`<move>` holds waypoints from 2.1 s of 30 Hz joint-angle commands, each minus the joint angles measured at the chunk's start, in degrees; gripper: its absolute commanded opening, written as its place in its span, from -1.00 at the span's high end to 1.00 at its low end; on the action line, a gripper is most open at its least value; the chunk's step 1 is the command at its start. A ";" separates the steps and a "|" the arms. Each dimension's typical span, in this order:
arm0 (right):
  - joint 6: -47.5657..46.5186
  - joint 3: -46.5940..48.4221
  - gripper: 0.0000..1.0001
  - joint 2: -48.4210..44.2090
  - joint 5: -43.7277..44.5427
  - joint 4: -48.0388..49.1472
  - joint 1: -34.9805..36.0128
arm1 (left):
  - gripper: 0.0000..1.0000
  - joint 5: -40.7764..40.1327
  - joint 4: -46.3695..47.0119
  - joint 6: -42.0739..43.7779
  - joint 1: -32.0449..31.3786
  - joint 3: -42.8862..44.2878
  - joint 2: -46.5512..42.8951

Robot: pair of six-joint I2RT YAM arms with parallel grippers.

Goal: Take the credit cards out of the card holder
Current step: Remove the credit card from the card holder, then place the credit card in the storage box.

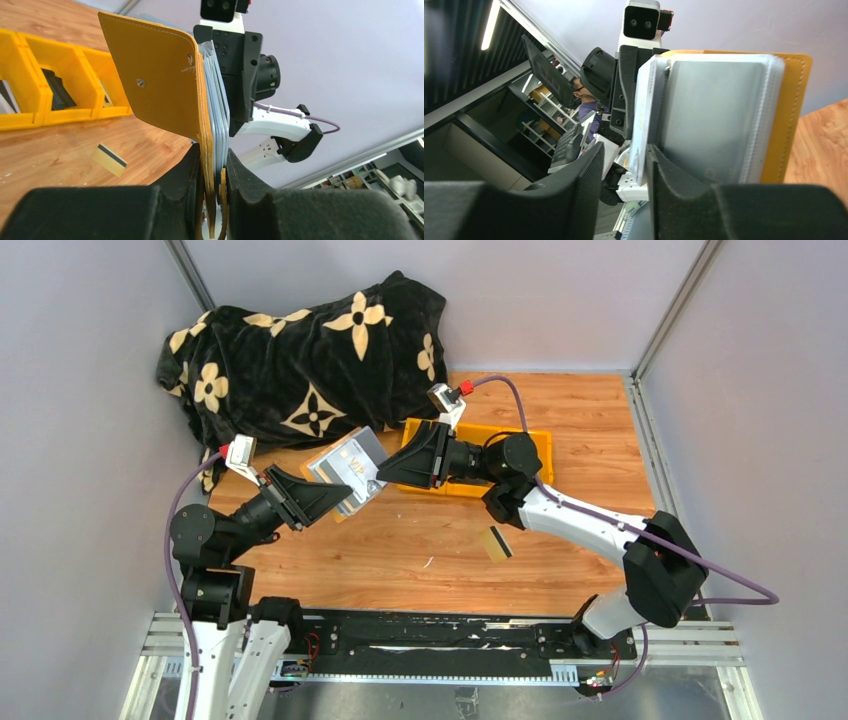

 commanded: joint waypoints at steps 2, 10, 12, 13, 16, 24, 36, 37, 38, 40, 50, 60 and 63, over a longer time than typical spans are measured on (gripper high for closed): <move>0.37 1.66 0.02 0.81 -1.24 3.76 1.56 | 1.00 -4.31 -1.95 5.26 -0.13 3.20 -0.92; 0.69 6.39 0.13 4.46 -2.47 2.40 2.39 | 1.00 -2.75 -2.83 5.79 -0.18 3.66 -1.02; 1.05 7.21 0.35 4.93 -2.68 2.59 2.45 | 1.00 -2.51 -2.72 5.59 -0.19 3.63 -1.10; 1.24 7.31 0.51 5.07 -2.89 2.72 2.42 | 1.00 -2.43 -2.75 5.60 -0.14 3.63 -1.11; 1.97 6.91 0.99 4.80 -2.98 2.75 1.89 | 1.00 -2.40 -2.80 5.64 -0.17 3.63 -1.11; 6.80 3.28 1.00 2.84 -1.84 9.98 -3.08 | 1.00 -2.28 -2.68 5.21 -0.18 3.62 -1.02; 10.00 -0.25 1.00 -0.36 -3.40 11.32 -10.78 | 1.00 -2.42 -2.60 5.39 -0.18 3.89 -0.68; 10.35 -0.93 1.00 -1.10 -3.53 11.27 -12.22 | 1.00 -2.37 -2.72 5.66 -0.18 3.97 -0.61; 10.35 -1.74 1.00 -1.83 -3.95 10.17 -14.20 | 1.00 -2.27 -2.94 6.05 -0.18 4.02 -0.58; 8.69 -3.95 1.00 -3.95 -4.49 3.75 -18.56 | 1.00 -2.26 -3.58 7.16 -0.16 4.32 -0.58; -24.21 -3.27 1.00 -7.25 16.77 -51.49 -23.78 | 1.00 -2.65 -6.08 11.29 -0.15 5.75 -0.08; -26.25 7.98 1.00 12.52 35.56 -56.09 -14.45 | 1.00 -1.30 -5.58 10.76 -0.18 5.58 -0.36; -25.30 11.11 1.00 17.55 39.00 -56.09 -13.09 | 1.00 -1.09 -5.46 10.23 -0.16 5.30 -0.57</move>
